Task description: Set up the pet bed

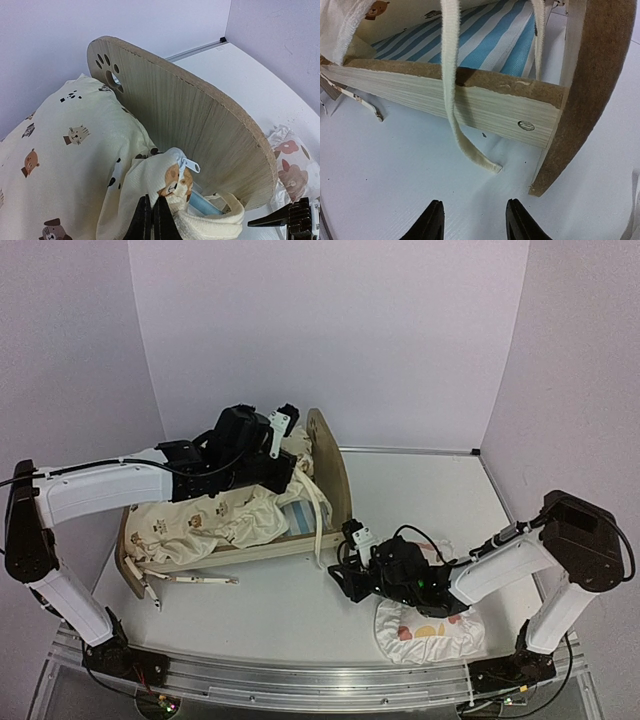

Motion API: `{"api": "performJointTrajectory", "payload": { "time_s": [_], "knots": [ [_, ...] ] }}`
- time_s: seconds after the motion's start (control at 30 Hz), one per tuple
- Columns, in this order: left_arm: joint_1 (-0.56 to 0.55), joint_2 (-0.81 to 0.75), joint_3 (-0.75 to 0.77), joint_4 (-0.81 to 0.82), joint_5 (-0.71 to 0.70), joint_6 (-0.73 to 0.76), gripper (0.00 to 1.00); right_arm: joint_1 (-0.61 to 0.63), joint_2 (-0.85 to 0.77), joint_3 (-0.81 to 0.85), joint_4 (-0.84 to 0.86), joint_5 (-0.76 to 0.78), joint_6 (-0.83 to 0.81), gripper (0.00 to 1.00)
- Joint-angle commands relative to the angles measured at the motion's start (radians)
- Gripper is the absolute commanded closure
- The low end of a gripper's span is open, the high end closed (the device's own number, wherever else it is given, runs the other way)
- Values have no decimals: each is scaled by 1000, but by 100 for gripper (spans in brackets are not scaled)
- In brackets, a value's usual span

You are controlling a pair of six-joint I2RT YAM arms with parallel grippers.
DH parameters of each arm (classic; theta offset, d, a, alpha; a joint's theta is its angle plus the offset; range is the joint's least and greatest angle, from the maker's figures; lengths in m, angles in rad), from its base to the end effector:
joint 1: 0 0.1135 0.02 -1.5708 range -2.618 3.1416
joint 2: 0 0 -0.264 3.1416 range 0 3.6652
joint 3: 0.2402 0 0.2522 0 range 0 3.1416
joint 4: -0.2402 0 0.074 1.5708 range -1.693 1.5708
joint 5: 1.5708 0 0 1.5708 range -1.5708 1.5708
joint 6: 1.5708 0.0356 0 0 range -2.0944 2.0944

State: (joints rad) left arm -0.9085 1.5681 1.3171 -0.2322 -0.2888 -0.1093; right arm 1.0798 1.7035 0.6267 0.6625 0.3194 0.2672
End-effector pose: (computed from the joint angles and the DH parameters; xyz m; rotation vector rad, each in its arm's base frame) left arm 0.2338 -0.2833 0.3245 0.6290 1.9506 -0.3422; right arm 0.1620 0.2792 0.1446 -0.5959 1.9157 0.5610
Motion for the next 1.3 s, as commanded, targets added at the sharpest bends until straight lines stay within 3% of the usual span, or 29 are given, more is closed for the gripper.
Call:
{"api": "performJointTrajectory", "payload": {
  "time_s": [0.0,0.3,0.57,0.7,1.07,1.27],
  "knots": [
    [7,-41,108,-4,41,-2,100,2,9,25,22,3,6,54],
    [4,-76,151,-64,206,-36,100,2,-5,-18,49,74,3,51],
    [2,-83,169,-89,264,-61,99,28,12,-27,77,107,-12,51],
    [1,-4,216,-110,227,-47,98,60,74,-5,128,179,-40,52],
    [29,198,401,-216,88,-19,97,107,378,126,516,483,-206,53],
    [82,273,438,-252,104,-34,98,113,474,216,558,536,-256,53]
  ]
}}
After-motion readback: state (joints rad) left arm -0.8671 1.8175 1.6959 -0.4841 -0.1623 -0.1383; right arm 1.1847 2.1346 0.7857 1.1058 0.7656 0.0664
